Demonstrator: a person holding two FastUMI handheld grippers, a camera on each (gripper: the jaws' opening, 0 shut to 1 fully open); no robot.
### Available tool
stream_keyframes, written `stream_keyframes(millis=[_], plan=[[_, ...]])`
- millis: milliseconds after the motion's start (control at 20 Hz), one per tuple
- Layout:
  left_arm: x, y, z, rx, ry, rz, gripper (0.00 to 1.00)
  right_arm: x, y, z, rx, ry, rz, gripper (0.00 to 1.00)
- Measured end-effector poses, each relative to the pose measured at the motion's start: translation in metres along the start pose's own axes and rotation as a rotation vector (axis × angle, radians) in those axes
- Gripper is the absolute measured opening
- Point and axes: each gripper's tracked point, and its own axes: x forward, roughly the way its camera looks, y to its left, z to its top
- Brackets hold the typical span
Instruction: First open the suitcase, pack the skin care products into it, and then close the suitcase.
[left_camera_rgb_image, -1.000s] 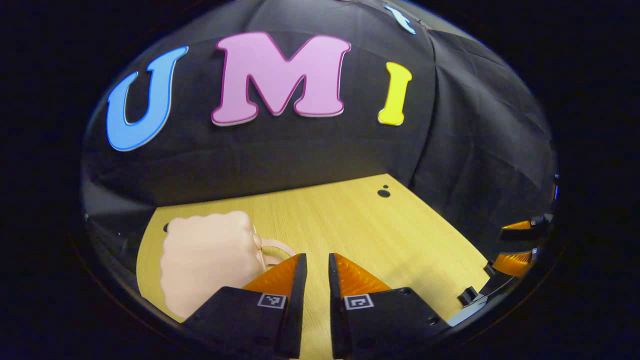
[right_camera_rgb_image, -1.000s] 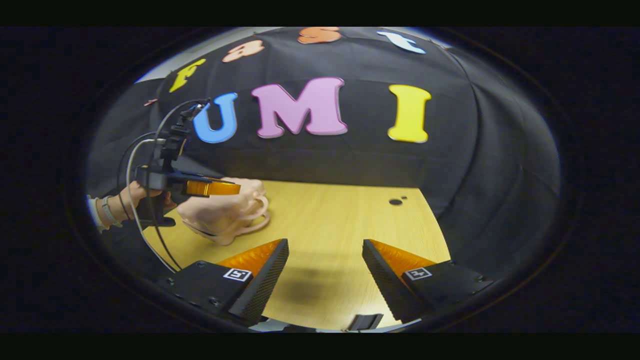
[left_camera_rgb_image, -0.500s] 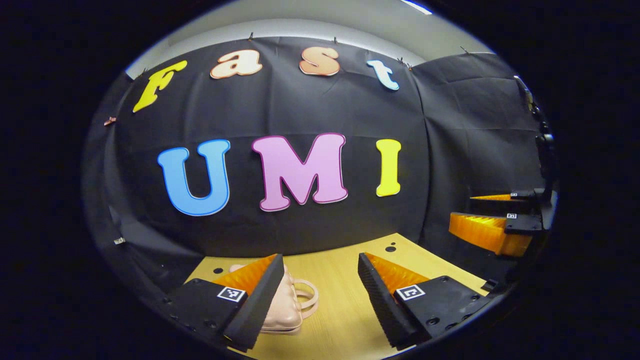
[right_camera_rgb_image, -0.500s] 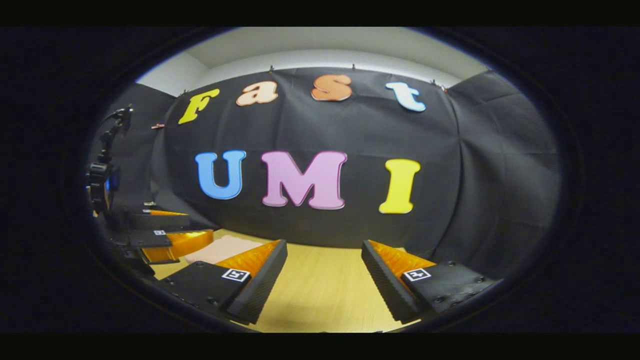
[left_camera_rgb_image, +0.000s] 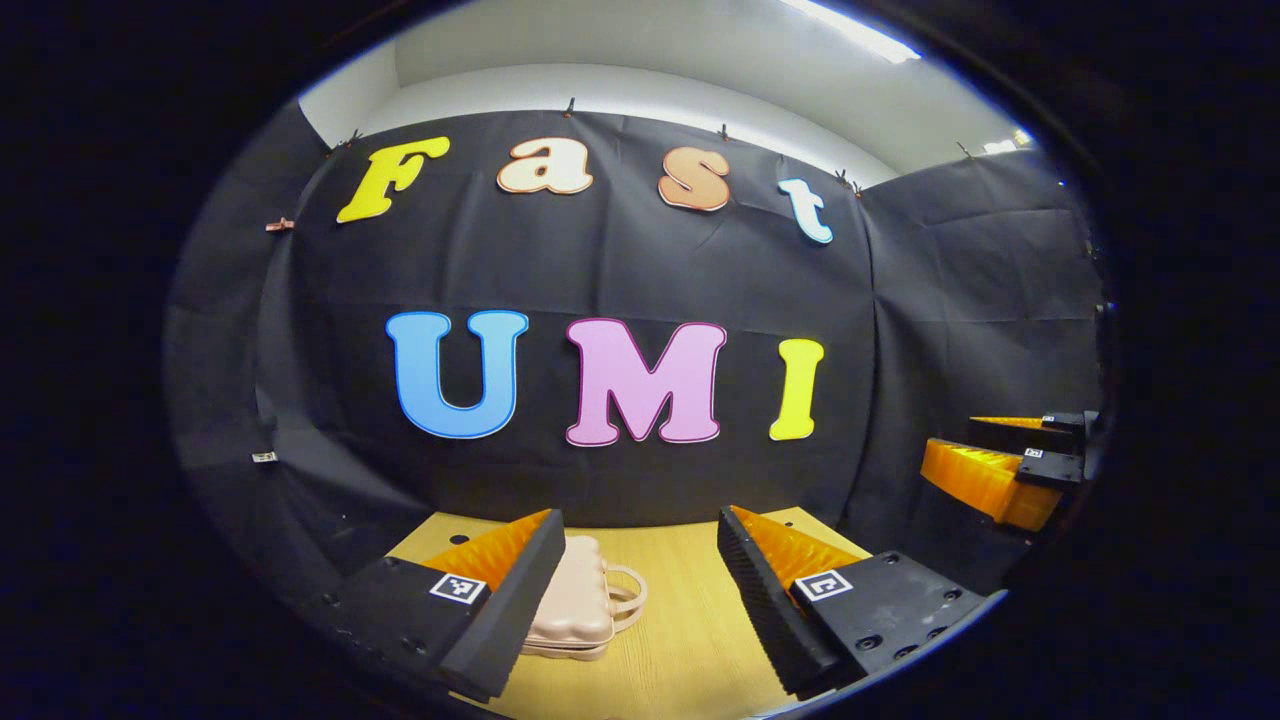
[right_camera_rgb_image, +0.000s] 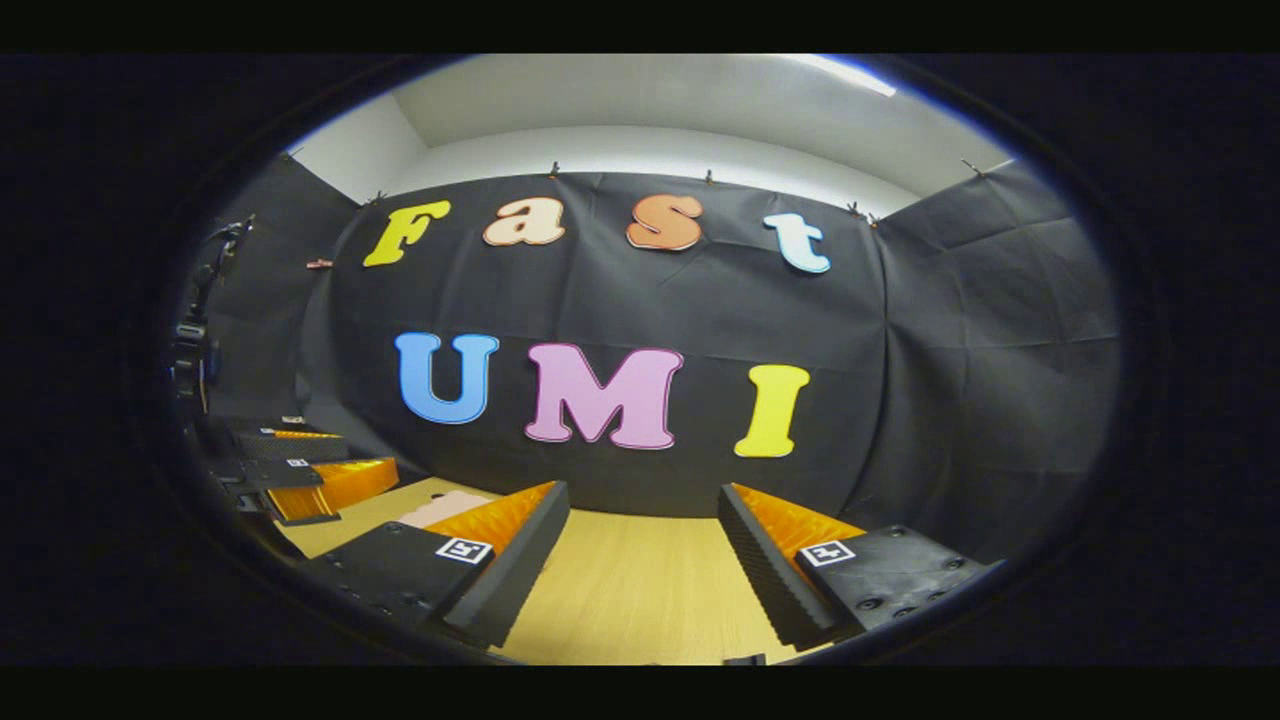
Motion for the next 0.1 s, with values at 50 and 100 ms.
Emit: stream_keyframes(millis=[50, 100], plan=[[-0.0013, 0.0032, 0.0009, -0.013, 0.001, 0.010, 0.96, -0.0012, 0.0013, 0.0015, -0.006, -0.004, -0.003, 0.92], [-0.0034, 0.0059, 0.0003, -0.025, 0.004, 0.021, 0.96, -0.0029, 0.0034, 0.0023, -0.008, -0.008, -0.002, 0.95]])
